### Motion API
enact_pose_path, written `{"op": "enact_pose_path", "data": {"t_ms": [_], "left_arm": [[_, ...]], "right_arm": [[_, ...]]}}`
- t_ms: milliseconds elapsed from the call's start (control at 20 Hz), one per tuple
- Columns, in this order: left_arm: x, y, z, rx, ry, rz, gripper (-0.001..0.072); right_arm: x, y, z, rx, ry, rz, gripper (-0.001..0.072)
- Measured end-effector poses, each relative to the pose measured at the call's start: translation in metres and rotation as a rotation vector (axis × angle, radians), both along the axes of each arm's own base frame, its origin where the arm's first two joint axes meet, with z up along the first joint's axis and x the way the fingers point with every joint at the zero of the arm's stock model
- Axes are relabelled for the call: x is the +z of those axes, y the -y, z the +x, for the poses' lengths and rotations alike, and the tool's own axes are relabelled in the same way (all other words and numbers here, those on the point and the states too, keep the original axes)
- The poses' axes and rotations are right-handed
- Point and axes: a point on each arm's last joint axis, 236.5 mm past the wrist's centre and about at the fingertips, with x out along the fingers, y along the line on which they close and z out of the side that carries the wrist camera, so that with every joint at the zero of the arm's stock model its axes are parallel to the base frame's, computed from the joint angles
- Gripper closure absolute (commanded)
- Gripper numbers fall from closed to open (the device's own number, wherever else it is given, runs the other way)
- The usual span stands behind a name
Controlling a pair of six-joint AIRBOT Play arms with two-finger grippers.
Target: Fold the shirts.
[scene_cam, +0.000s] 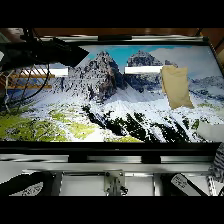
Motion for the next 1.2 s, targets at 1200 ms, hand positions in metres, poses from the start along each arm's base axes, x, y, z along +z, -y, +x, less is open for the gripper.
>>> {"op": "enact_pose_path", "data": {"t_ms": [1200], "left_arm": [[-0.044, 0.005, -0.023, -0.087, -0.168, 0.086, 0.0168]], "right_arm": [[-0.009, 0.041, -0.204, -0.410, 0.026, 0.100, 0.0666]]}}
